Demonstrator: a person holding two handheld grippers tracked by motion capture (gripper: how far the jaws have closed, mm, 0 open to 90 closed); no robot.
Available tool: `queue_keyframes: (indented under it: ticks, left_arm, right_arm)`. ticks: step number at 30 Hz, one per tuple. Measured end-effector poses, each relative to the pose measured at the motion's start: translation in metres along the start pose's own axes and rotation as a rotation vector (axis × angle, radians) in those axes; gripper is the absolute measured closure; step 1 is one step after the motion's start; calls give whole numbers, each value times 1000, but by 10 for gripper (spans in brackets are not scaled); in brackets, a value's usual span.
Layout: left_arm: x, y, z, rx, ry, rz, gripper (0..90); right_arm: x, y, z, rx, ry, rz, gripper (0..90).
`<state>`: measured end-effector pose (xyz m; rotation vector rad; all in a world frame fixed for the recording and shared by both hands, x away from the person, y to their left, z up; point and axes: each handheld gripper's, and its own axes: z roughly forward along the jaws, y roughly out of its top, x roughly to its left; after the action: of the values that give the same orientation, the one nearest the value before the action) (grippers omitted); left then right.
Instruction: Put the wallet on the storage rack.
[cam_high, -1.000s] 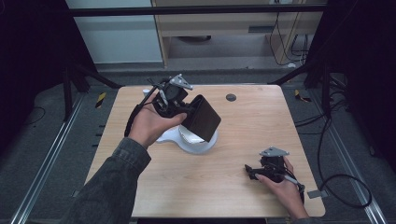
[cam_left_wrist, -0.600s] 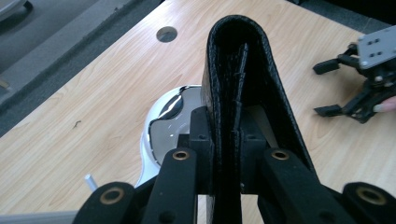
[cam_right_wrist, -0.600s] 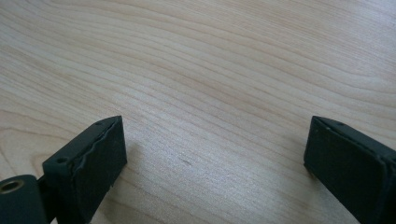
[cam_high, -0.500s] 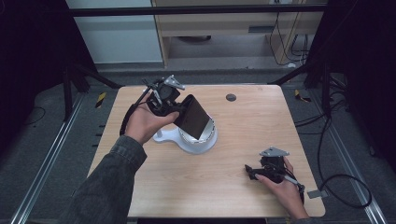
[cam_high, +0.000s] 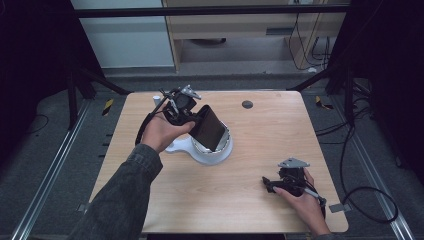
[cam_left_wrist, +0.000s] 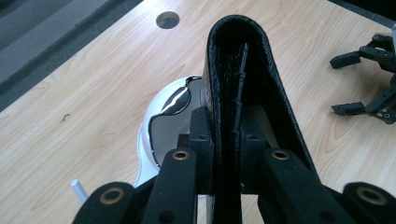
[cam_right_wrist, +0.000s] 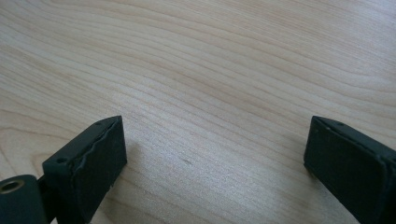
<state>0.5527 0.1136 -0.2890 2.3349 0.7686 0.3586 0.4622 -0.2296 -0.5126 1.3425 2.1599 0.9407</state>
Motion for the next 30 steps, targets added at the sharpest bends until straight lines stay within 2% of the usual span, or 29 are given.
queue_keyframes:
  ticks: [16,30]
  left_arm:
    - [2,5,23,40,-30,-11,799]
    - [11,5,29,44,-38,-47,796]
  right_arm:
    - [0,0,0,0,-2,1,59]
    - [0,0,0,1,-2,0,59]
